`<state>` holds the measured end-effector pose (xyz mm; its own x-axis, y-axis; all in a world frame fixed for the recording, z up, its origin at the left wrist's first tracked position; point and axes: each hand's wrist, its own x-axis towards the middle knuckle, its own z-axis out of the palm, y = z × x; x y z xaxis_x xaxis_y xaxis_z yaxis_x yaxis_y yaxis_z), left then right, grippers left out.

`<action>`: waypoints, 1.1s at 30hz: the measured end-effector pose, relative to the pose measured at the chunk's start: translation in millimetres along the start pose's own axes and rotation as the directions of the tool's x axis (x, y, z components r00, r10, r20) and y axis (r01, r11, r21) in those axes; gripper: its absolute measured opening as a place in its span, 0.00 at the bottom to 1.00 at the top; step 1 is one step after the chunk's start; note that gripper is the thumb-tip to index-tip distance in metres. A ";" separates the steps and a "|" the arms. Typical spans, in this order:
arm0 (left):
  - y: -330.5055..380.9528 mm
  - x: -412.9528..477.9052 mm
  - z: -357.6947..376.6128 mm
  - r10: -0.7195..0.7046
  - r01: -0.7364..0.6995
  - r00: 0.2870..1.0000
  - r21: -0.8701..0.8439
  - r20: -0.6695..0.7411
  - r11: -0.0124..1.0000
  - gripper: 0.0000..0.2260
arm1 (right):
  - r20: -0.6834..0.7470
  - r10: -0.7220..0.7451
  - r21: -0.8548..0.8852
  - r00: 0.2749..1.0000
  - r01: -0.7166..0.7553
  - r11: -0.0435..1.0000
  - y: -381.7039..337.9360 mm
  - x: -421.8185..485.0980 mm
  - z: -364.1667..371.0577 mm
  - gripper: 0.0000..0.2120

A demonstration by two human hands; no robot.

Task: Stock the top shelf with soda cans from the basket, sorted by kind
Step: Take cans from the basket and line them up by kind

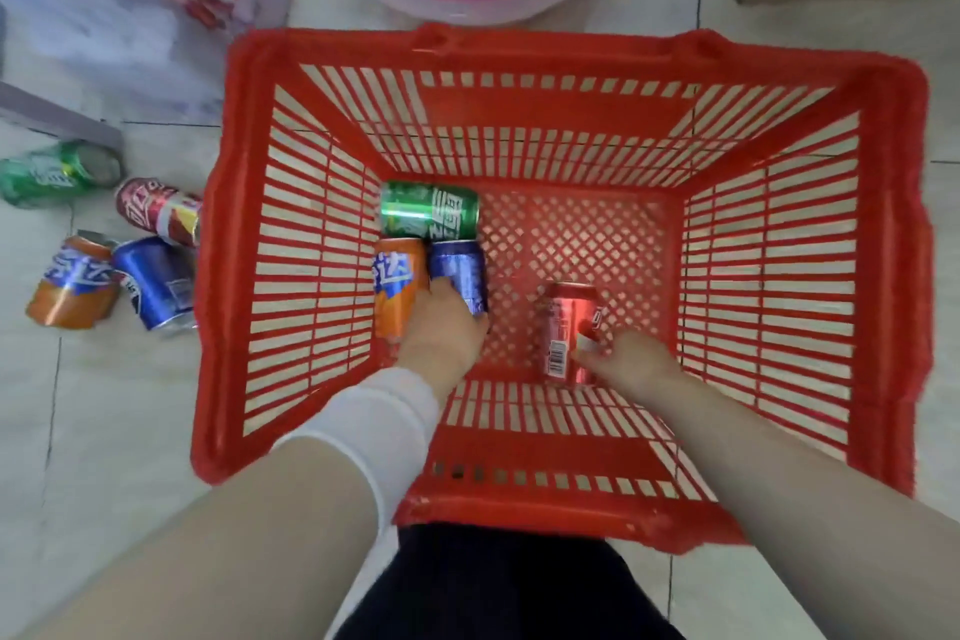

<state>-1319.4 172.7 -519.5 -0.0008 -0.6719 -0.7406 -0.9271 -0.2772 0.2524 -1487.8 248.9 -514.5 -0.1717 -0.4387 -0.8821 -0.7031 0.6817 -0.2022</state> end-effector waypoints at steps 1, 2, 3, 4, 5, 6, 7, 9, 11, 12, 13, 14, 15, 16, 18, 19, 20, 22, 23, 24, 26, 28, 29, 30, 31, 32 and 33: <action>0.6 5.4 5.6 -0.019 0.019 0.999 0.003 -0.036 1.000 0.24 | 0.012 0.009 0.034 1.000 -0.009 0.999 -0.6 7.7 0.5 0.22; 0.7 9.9 10.2 -0.036 0.036 0.997 0.009 -0.075 0.999 0.24 | 0.022 0.009 0.072 1.000 -0.011 0.997 -0.8 14.3 1.3 0.21; 0.8 12.5 13.3 -0.048 0.050 0.993 0.016 -0.109 0.999 0.25 | 0.030 0.009 0.110 1.000 -0.012 0.994 -0.3 20.2 2.4 0.21; 0.1 16.1 16.5 -0.054 0.058 0.990 0.028 -0.133 0.998 0.27 | 0.035 0.009 0.150 0.999 -0.014 0.989 1.1 26.0 3.8 0.21; -0.3 19.2 18.7 -0.054 0.061 0.988 0.047 -0.148 0.997 0.29 | 0.040 0.010 0.194 0.999 -0.017 0.981 2.7 30.7 4.9 0.22; -0.5 22.5 20.6 -0.055 0.065 0.987 0.066 -0.149 0.996 0.31 | 0.048 0.011 0.246 0.999 -0.022 0.969 4.2 34.5 6.0 0.22; -0.2 26.0 21.9 -0.053 0.065 0.989 0.080 -0.141 0.995 0.32 | 0.068 0.013 0.308 0.998 -0.033 0.951 5.7 37.5 6.8 0.23; 1.6 33.2 25.2 -0.057 0.064 0.993 0.064 -0.108 0.996 0.33 | 0.114 0.007 0.434 0.993 -0.056 0.899 8.7 42.4 8.6 0.21; 5.1 37.8 29.0 -0.067 0.067 0.996 -0.016 -0.059 0.998 0.36 | 0.147 -0.002 0.525 0.989 -0.077 0.848 9.9 44.9 9.8 0.18; 6.1 40.5 32.3 -0.064 0.062 0.997 -0.050 -0.036 0.997 0.38 | 0.157 -0.007 0.558 0.988 -0.083 0.825 10.4 46.4 10.6 0.17; 7.0 41.8 35.1 -0.054 0.053 0.998 -0.074 -0.019 0.996 0.39 | 0.164 -0.008 0.584 0.986 -0.090 0.807 10.7 48.3 11.5 0.15; 7.0 43.4 38.0 -0.037 0.036 0.999 -0.095 -0.008 0.995 0.39 | 0.168 -0.008 0.609 0.986 -0.097 0.788 11.0 50.2 12.2 0.14; 6.7 44.8 40.0 -0.016 0.014 1.000 -0.115 -0.011 0.993 0.39 | 0.173 -0.006 0.631 0.985 -0.106 0.769 11.6 51.9 12.8 0.14; 5.7 46.1 40.8 0.002 -0.004 1.000 -0.138 -0.021 0.990 0.38 | 0.179 -0.002 0.651 0.984 -0.117 0.750 12.5 53.2 13.6 0.15; 3.4 46.5 37.1 0.000 -0.006 1.000 -0.207 -0.028 0.978 0.36 | 0.190 0.000 0.673 0.982 -0.130 0.728 14.6 52.4 12.3 0.16; 1.7 44.9 33.4 -0.011 0.006 1.000 -0.257 -0.020 0.966 0.35 | 0.191 0.006 0.674 0.982 -0.135 0.727 16.3 50.6 10.6 0.16; 0.5 42.3 29.4 -0.022 0.021 1.000 -0.312 0.001 0.950 0.34 | 0.192 0.012 0.672 0.981 -0.141 0.727 17.5 46.5 7.3 0.16; -1.1 30.2 18.0 -0.035 0.064 0.997 -0.450 0.072 0.891 0.33 | 0.209 -0.005 0.672 0.978 -0.140 0.727 18.0 30.9 -2.7 0.16; -0.7 20.4 10.3 -0.040 0.097 0.992 -0.531 0.118 0.842 0.32 | 0.221 -0.026 0.673 0.975 -0.133 0.727 17.6 20.4 -8.1 0.17; 0.9 8.5 1.6 -0.038 0.133 0.985 -0.600 0.168 0.789 0.29 | 0.231 -0.047 0.679 0.972 -0.126 0.723 17.0 7.8 -13.8 0.18; 7.1 -22.2 -20.7 0.004 0.176 0.968 -0.694 0.250 0.698 0.22 | 0.222 -0.081 0.701 0.972 -0.102 0.706 12.0 -23.8 -26.7 0.18; 16.1 -59.4 -45.6 0.045 0.225 0.951 -0.780 0.307 0.584 0.16 | 0.194 -0.122 0.723 0.973 -0.058 0.688 3.5 -62.9 -42.8 0.16; 21.2 -79.5 -59.1 0.057 0.250 0.944 -0.814 0.326 0.524 0.14 | 0.175 -0.137 0.731 0.975 -0.035 0.681 -1.8 -84.6 -51.6 0.17; 27.1 -101.1 -73.4 0.066 0.276 0.936 -0.839 0.345 0.469 0.13 | 0.154 -0.148 0.739 0.977 -0.014 0.674 -7.8 -108.4 -60.5 0.19; 33.7 -124.0 -89.3 0.081 0.302 0.927 -0.856 0.367 0.421 0.13 | 0.124 -0.155 0.747 0.980 0.011 0.665 -14.4 -133.1 -69.9 0.23; 40.3 -146.8 -104.9 0.107 0.322 0.916 -0.867 0.387 0.379 0.14 | 0.085 -0.157 0.758 0.984 0.039 0.651 -21.2 -158.8 -79.4 0.27; 48.0 -171.3 -122.1 0.142 0.337 0.904 -0.876 0.403 0.344 0.17 | 0.044 -0.152 0.770 0.987 0.063 0.635 -27.7 -185.0 -89.4 0.30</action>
<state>-1318.0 190.6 -304.4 -0.2835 -0.3700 -0.8847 0.0091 -0.9236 0.3833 -1498.2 258.8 -307.7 -0.0324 -0.5105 -0.8592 0.0741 0.8561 -0.5115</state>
